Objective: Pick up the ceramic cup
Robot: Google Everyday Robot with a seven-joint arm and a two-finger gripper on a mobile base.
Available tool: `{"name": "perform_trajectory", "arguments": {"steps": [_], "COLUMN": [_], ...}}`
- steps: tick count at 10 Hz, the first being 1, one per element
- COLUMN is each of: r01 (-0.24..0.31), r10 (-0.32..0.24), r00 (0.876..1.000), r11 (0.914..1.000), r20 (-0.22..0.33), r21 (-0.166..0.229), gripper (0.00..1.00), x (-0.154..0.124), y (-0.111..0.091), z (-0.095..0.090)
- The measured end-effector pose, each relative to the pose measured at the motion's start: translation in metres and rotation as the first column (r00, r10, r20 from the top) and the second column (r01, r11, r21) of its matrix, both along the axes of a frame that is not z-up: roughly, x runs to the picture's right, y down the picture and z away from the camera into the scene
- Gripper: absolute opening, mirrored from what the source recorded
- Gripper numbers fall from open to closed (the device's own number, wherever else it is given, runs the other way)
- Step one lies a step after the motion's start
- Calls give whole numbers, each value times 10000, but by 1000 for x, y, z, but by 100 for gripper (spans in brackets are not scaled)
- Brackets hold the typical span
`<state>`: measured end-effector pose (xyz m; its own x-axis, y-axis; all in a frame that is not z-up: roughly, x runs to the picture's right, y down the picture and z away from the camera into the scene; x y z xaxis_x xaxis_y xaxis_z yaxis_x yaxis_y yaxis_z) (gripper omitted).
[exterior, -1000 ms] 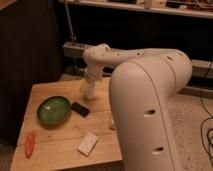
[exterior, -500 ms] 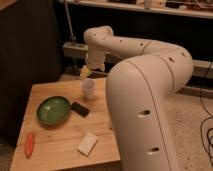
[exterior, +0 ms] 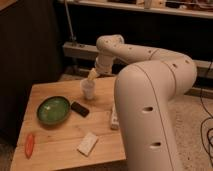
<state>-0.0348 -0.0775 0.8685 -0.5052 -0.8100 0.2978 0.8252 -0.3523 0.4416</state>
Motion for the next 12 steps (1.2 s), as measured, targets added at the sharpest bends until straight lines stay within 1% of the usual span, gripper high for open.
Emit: {"name": "perform_trajectory", "arguments": {"steps": [1, 3, 5, 6, 7, 8, 10, 11, 12], "r01": [-154, -328, -292, -208, -189, -108, -113, -77, -66], "r10": [153, 328, 293, 210, 191, 113, 121, 86, 74], "r00": [9998, 9993, 9995, 9996, 9994, 9990, 9985, 9982, 9980], "r11": [9999, 9995, 9995, 9997, 9998, 9999, 9998, 9998, 9999], "r20": [-95, -167, -108, -206, -285, -438, -533, -588, -629], "r21": [-27, -16, 94, 101, 87, 115, 164, 158, 122], "gripper": [80, 80, 80, 80, 80, 80, 80, 75, 66], "x": [5, 7, -6, -8, -7, -2, -1, -9, -11], "y": [3, 4, -2, -1, 3, 12, 17, 16, 18], "z": [9, 18, 23, 26, 30, 39, 46, 48, 48]}}
